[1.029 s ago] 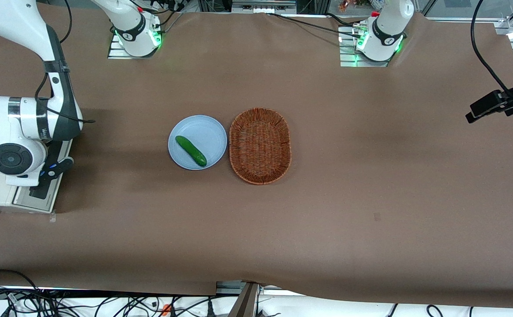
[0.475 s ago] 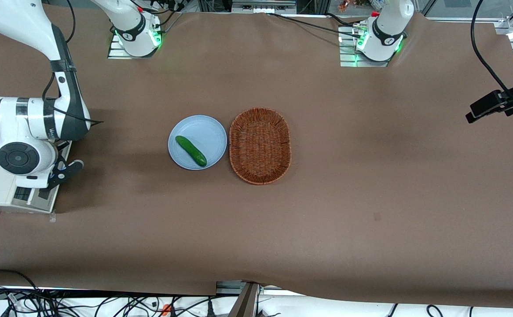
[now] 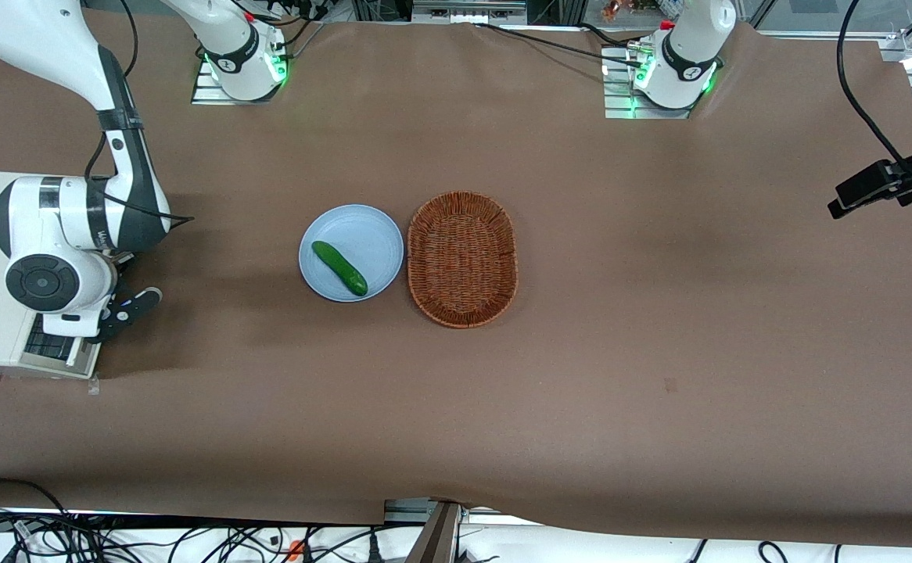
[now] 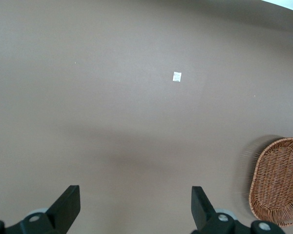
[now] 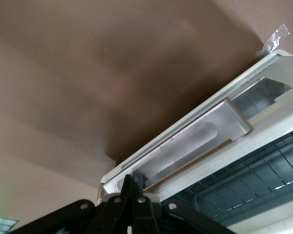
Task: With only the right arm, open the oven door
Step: 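Pull the handle outward and down with the right gripper, swinging the door open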
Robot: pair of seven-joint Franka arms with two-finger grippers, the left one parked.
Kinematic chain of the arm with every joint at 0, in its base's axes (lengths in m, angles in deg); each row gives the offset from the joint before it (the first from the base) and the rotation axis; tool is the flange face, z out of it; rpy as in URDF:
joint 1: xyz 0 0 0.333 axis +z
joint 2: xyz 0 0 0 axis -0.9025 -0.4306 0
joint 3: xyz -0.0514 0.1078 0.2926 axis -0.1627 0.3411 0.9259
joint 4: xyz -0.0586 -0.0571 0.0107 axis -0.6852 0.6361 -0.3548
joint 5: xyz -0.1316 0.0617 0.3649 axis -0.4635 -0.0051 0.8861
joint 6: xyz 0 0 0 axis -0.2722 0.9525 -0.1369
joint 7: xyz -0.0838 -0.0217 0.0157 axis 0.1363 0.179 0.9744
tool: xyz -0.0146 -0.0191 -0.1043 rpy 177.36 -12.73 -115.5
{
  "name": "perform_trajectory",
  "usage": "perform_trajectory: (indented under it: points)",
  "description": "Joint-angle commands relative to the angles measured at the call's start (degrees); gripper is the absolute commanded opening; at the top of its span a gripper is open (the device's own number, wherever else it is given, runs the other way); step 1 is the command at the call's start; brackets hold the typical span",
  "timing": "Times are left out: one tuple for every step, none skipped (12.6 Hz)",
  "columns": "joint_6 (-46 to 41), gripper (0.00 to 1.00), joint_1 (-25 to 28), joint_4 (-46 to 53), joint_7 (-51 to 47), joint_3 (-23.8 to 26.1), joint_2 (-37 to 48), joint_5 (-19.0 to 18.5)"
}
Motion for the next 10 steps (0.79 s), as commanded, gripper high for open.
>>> perform_trajectory:
  points:
    - [5.64, 0.0, -1.13, -0.54, -1.14, -0.71, -3.42, 1.57]
    - [5.99, 0.0, -1.13, -0.54, -1.14, -0.62, -3.68, 1.84]
    - [6.6, 0.0, -1.22, -0.45, -1.32, -0.62, -4.29, 2.62]
    - [7.04, 0.0, -1.22, -0.45, -1.49, -0.62, -4.65, 4.46]
    - [7.4, 0.0, -1.22, -0.45, -1.5, -0.62, -5.09, 5.26]
    - [7.92, 0.0, -1.22, -0.45, -1.58, -0.62, -5.44, 5.79]
    - [8.1, 0.0, -1.22, -0.45, -1.58, -0.71, -5.97, 8.15]
    - [8.1, 0.0, -1.31, -0.45, -1.58, -0.71, -6.41, 10.17]
    - [8.19, 0.0, -1.31, -0.45, -1.58, -0.71, -6.93, 11.41]
    - [8.37, 0.0, -1.31, -0.45, -1.58, -0.71, -7.55, 13.16]
